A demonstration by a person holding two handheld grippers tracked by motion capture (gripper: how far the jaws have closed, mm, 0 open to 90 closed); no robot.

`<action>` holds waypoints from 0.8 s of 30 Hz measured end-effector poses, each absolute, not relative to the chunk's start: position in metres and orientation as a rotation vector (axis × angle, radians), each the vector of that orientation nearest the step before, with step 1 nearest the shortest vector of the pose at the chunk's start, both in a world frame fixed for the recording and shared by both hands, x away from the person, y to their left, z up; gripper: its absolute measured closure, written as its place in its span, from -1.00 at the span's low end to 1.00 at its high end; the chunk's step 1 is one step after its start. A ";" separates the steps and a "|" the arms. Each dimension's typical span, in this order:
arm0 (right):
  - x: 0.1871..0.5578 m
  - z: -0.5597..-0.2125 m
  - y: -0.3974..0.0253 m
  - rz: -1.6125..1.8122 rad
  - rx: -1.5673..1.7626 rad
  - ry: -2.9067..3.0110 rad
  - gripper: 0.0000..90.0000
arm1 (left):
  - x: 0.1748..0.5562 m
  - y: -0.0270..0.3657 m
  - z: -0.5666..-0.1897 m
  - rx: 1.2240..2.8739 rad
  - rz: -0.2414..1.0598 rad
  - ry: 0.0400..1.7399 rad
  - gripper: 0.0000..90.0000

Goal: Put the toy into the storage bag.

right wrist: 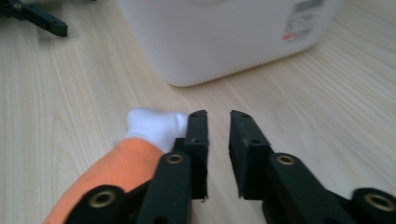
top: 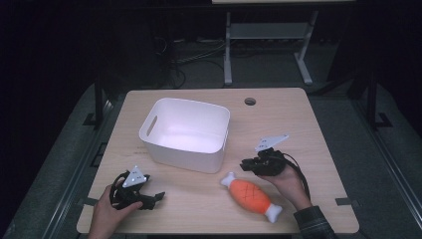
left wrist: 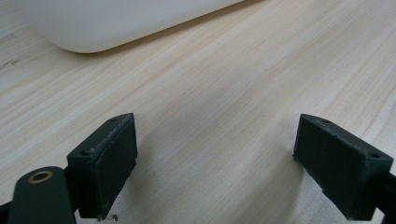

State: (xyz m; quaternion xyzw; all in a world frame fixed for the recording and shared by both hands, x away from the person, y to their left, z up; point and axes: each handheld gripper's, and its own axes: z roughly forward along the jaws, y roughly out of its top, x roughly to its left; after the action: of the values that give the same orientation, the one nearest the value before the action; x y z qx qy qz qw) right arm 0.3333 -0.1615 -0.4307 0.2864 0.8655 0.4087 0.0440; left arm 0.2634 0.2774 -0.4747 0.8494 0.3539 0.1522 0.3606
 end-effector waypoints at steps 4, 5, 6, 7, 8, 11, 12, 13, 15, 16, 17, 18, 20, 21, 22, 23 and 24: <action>0.330 -0.428 -0.172 1.258 0.932 2.617 0.40 | 0.263 0.277 -0.475 2.189 0.392 0.912 -0.72; 0.328 -0.427 -0.177 1.264 0.951 2.591 0.29 | 0.263 0.277 -0.475 2.189 0.392 0.912 -0.72; 0.327 -0.427 -0.180 1.266 0.969 2.583 0.23 | 0.263 0.277 -0.475 2.189 0.392 0.912 -0.72; 0.324 -0.427 -0.183 1.273 0.981 2.575 0.12 | 0.263 0.277 -0.475 2.189 0.392 0.912 -0.72; 0.322 -0.427 -0.186 1.264 0.997 2.568 0.01 | 0.263 0.277 -0.475 2.189 0.392 0.912 -0.72; 0.315 -0.426 -0.193 1.270 1.030 2.545 -0.20 | 0.263 0.277 -0.475 2.186 0.390 0.915 -0.72; 0.313 -0.425 -0.195 1.263 1.042 2.540 -0.29 | 0.263 0.277 -0.475 2.188 0.390 0.914 -0.72; 0.311 -0.425 -0.196 1.258 1.046 2.535 -0.33 | 0.263 0.278 -0.475 2.191 0.391 0.912 -0.72; 0.304 -0.423 -0.200 1.280 1.061 2.515 -0.41 | 0.263 0.278 -0.475 2.193 0.391 0.911 -0.72; 0.301 -0.423 -0.202 1.287 1.065 2.510 -0.46 | 0.263 0.278 -0.475 2.191 0.393 0.911 -0.72; 0.297 -0.423 -0.202 1.291 1.075 2.504 -0.56 | 0.263 0.278 -0.475 2.191 0.394 0.910 -0.72; 0.295 -0.423 -0.203 1.287 1.083 2.496 -0.63 | 0.263 0.278 -0.475 2.191 0.393 0.910 -0.72; 0.289 -0.425 -0.204 1.286 1.106 2.491 -0.70 | 0.263 0.278 -0.475 2.191 0.393 0.910 -0.72; 0.285 -0.428 -0.204 1.284 1.114 2.495 -0.71 | 0.263 0.278 -0.475 2.191 0.393 0.910 -0.72; 0.285 -0.428 -0.204 1.284 1.114 2.495 -0.71 | 0.263 0.278 -0.475 2.191 0.393 0.910 -0.72; 0.283 -0.429 -0.203 1.286 1.116 2.497 -0.74 | 0.263 0.278 -0.475 2.191 0.393 0.910 -0.72; 0.281 -0.430 -0.203 1.279 1.119 2.497 -0.75 | 0.263 0.278 -0.475 2.191 0.393 0.910 -0.72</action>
State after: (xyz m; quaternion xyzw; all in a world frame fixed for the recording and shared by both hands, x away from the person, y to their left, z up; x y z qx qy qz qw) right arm 0.2811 -0.2029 -0.4299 0.3696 0.8253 0.4227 0.0605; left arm 0.2633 0.2776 -0.4748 0.8500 0.3530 0.1526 0.3600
